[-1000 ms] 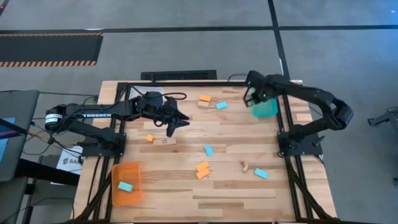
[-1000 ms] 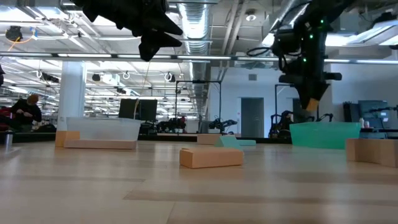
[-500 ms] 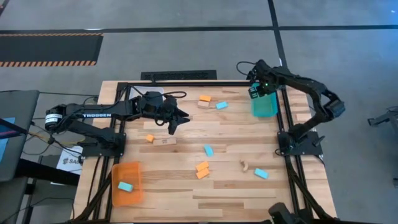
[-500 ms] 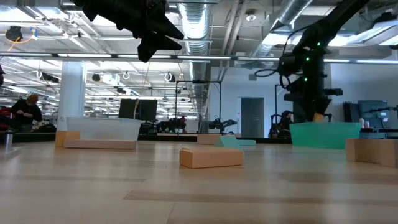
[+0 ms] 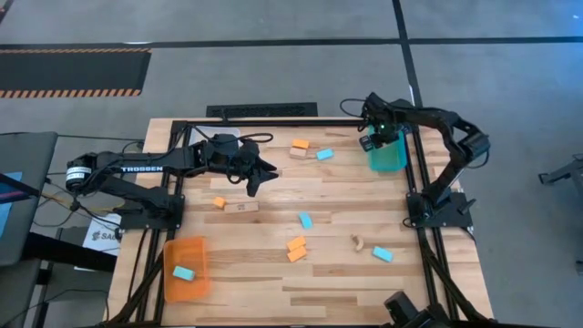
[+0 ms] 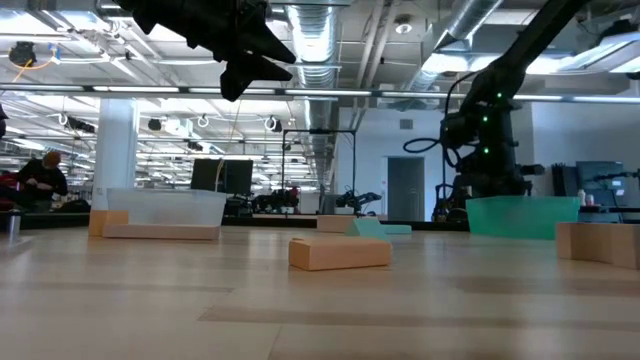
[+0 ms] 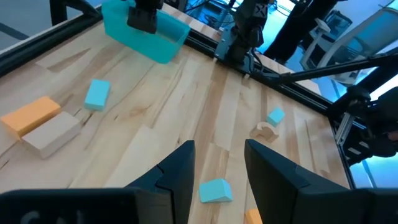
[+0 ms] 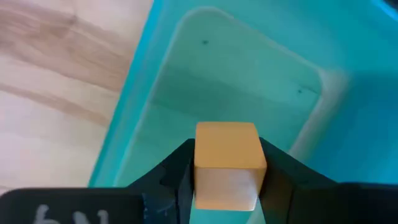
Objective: Sort & place blocks by color
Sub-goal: Put the orange block into the light blue bin, then put the brown block into the transparent bin
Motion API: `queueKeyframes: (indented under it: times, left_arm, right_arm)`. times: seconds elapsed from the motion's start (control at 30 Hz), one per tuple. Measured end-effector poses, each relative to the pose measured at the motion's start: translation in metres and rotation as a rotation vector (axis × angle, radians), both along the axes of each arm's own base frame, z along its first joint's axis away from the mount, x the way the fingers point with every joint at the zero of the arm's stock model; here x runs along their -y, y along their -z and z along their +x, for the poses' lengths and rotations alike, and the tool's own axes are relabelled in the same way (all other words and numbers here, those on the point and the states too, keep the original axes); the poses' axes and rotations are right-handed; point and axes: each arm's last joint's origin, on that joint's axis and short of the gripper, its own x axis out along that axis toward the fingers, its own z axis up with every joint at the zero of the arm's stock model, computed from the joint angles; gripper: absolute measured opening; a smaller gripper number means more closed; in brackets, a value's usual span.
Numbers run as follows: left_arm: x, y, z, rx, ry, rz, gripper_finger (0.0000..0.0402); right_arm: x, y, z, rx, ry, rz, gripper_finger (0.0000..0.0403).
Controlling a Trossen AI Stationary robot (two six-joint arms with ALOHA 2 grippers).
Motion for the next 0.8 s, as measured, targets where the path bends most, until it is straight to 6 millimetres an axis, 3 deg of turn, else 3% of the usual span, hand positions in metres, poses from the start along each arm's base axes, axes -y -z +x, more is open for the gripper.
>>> queueKeyframes:
  times: [0.43,0.67,0.8]
  left_arm:
    - [0.000,0.000,0.000,0.000,0.000,0.000,0.0127]
    - [0.000,0.002,-0.001,-0.020,0.006,0.004,0.0127]
    - [0.001,0.009,-0.005,-0.105,0.022,0.015,0.0127]
  right_arm:
    - [-0.004,-0.022,-0.005,0.047,-0.012,-0.070,0.0248]
    - [-0.018,-0.061,-0.004,0.126,-0.038,-0.187,0.0249]
    - [-0.038,-0.089,0.004,0.221,-0.076,-0.264,0.0249]
